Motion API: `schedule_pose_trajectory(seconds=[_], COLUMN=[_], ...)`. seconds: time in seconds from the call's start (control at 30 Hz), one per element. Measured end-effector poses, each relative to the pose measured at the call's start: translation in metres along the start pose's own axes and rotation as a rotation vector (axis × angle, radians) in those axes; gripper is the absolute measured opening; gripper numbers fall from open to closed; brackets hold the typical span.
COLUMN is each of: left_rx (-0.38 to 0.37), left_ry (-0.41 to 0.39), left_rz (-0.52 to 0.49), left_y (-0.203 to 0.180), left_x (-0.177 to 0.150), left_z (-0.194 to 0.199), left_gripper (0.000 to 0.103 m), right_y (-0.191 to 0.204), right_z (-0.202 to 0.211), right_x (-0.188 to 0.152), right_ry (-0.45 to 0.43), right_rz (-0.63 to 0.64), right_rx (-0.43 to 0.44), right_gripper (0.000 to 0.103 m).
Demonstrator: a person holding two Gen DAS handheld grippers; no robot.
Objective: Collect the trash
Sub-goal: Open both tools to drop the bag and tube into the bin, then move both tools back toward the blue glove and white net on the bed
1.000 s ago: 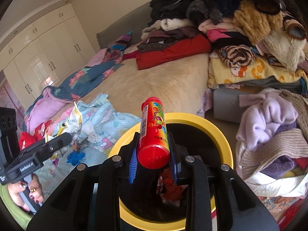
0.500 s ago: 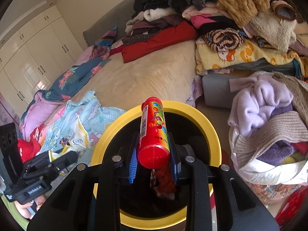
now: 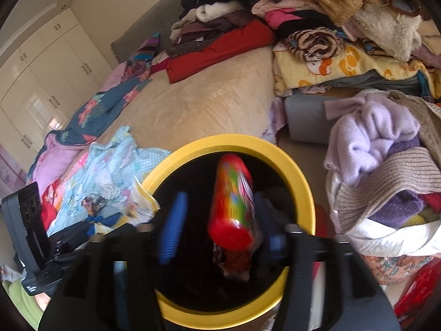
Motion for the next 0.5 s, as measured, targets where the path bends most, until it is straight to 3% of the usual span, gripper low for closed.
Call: schedule_pose_trajectory(seconds=[0.1, 0.27, 0.5], left_rx=[0.013, 0.037, 0.086], left_ry=[-0.029, -0.090, -0.166], left_rz=[0.008, 0.021, 0.032], left_y=[0.004, 0.011, 0.022], left_x=[0.003, 0.007, 0.015], left_z=[0.006, 0.022, 0.046], left_gripper=[0.073, 0.090, 0.092], right_y=[0.000, 0.009, 0.033], right_z=[0.000, 0.004, 0.015], right_x=[0.002, 0.003, 0.010], right_ry=[-0.007, -0.031, -0.102], right_rz=[0.008, 0.050, 0.123], right_rx=[-0.015, -0.034, -0.035], right_gripper=[0.062, 0.067, 0.078])
Point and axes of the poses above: each gripper's, at about its wrist camera, not at the fingertips, and z roughly against the way its jaws point, y to its left, x to its top, the point moved 4 cm from there along -z, roughly the way its jaws point, and after that the axes turned 6 degrees about -y, right-handed, at the moved point
